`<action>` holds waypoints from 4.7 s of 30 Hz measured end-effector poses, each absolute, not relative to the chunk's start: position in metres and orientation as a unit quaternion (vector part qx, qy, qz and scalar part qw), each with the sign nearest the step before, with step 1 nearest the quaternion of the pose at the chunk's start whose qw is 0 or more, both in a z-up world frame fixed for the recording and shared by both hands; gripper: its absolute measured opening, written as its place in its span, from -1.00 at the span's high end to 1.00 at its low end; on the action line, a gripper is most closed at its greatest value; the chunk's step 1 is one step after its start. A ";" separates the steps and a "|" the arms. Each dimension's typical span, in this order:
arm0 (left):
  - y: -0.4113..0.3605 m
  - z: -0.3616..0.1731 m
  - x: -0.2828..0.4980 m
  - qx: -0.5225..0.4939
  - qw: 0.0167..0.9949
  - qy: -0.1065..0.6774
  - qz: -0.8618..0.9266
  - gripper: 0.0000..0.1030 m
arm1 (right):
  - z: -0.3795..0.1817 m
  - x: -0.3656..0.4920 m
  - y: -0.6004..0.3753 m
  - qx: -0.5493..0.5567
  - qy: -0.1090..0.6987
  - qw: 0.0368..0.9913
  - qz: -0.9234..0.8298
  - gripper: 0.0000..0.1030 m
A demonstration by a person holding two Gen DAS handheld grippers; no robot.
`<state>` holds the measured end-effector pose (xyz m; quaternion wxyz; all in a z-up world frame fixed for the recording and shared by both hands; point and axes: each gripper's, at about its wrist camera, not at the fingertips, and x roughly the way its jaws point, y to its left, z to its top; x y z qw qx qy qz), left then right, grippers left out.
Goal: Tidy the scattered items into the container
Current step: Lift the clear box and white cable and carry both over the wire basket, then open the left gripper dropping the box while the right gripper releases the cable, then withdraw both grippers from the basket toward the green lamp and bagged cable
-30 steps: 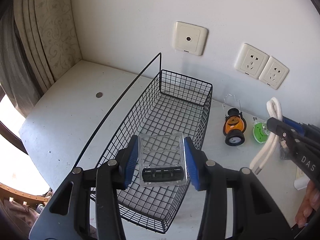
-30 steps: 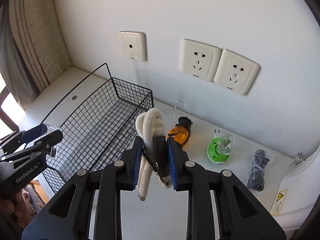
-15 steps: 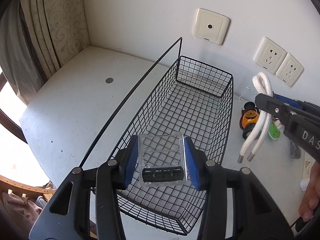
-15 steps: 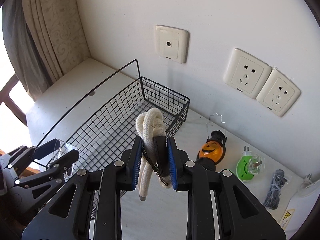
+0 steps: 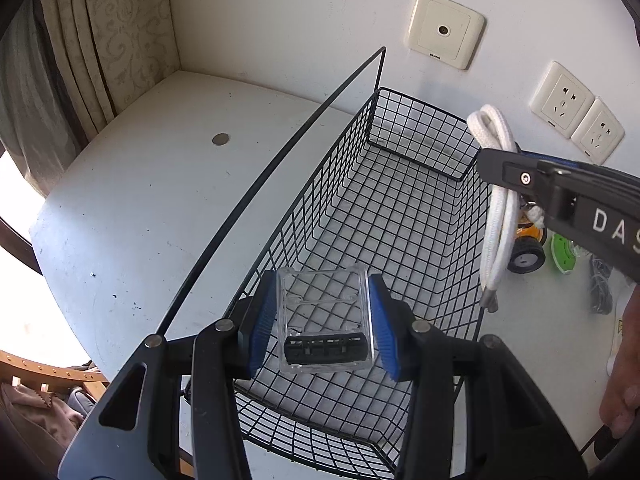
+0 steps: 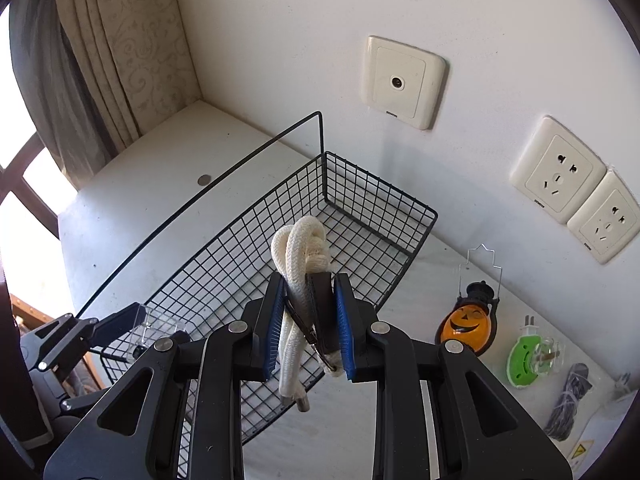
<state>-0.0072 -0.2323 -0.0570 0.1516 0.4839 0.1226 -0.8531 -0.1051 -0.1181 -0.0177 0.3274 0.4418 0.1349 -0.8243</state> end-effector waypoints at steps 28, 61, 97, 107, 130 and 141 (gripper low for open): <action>-0.231 -0.098 -0.028 0.523 0.142 0.132 -0.830 0.20 | -0.087 -0.125 -0.157 0.519 0.135 0.323 -0.780 0.41; -0.220 -0.058 -0.013 0.487 0.128 0.118 -0.856 -0.20 | -0.030 -0.087 -0.115 0.478 0.113 0.297 -0.819 -0.02; -0.104 -0.006 -0.048 0.447 0.026 0.055 -0.892 -0.46 | -0.001 -0.086 0.071 0.464 0.034 0.150 -0.872 -0.53; -0.059 -0.009 -0.062 0.455 0.001 0.044 -0.889 -0.46 | -0.003 -0.089 0.124 0.467 0.015 0.114 -0.877 -0.53; 0.016 -0.020 -0.098 0.460 -0.057 0.011 -0.886 -0.46 | -0.015 -0.099 0.201 0.479 -0.021 0.043 -0.877 -0.53; 0.050 -0.030 -0.117 0.458 -0.079 0.003 -0.885 -0.46 | -0.030 -0.101 0.232 0.490 -0.028 0.016 -0.871 -0.53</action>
